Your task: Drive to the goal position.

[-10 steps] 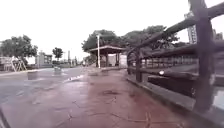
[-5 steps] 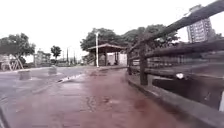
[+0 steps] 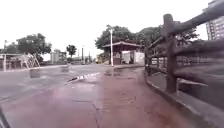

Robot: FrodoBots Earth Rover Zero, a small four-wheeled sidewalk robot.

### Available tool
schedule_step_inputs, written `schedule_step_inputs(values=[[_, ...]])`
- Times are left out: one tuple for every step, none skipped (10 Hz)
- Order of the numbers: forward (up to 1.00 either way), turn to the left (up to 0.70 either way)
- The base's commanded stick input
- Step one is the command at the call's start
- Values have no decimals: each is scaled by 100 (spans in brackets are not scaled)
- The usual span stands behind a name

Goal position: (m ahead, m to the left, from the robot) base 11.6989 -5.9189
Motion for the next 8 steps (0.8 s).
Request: schedule_step_inputs(values=[[100, 0], [100, 0], [100, 0], [100, 0], [100, 0], [100, 0], [100, 0], [100, 0]])
